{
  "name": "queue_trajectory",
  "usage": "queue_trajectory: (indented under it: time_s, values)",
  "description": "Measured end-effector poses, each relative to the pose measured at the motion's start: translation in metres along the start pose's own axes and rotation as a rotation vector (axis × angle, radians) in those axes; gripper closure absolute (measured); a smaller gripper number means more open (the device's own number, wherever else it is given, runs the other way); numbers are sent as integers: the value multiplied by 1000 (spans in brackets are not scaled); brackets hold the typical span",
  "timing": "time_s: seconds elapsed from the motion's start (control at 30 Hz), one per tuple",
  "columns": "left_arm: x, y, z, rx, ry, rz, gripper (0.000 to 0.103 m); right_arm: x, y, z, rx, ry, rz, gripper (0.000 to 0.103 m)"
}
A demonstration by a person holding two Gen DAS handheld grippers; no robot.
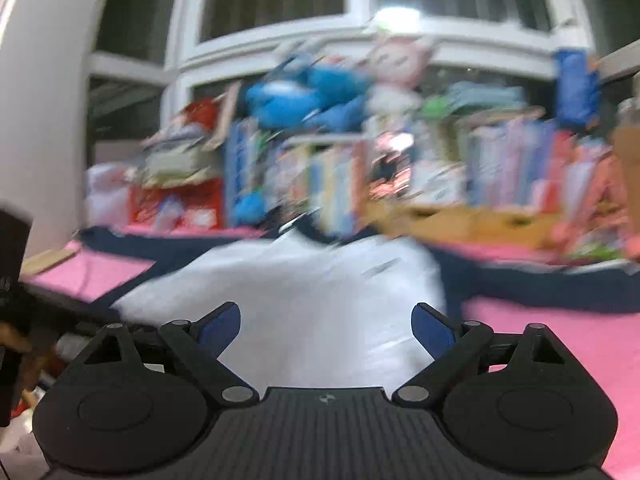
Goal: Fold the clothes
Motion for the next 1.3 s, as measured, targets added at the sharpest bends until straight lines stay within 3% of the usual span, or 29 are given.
queue_trajectory:
  time_s: [0.1,0.23,0.33,0.63,0.77,0.93,1.03,1.3]
  values:
    - [-1,-3,-1,14,16,1,27,-31,-14,-30,-10,0,21,11]
    - [-1,-5,-3,33,34,4,23,-45,-25,-48,-29,-9,11,11]
    - [1,-4,-5,46,36,6,21,-46,-35,-55,-44,-19,9,10]
    - [-6,-7,-5,89,49,11,19,-42,-48,-55,19,-62,11,6]
    - [-36,-11,-1,112,92,62,19,-11,-50,-49,15,-188,4,1]
    - [-60,-17,6,131,163,78,19,55,-64,-34,5,-312,-107,1]
    - [-77,-21,8,122,134,134,18,80,-72,-24,4,-349,-145,1]
    - [-82,-23,14,83,151,139,18,109,-80,2,-17,-381,-219,2]
Point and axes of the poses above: each gripper's, at about its wrist camera, not at the fingertips, and z roughly against the way its jaws point, x to its right, y to its top, the point moved 9 cm from there along -z, roughly the way its jaws point, and after that the axes turned 15 degrees about -x, right-handed, at the moved point
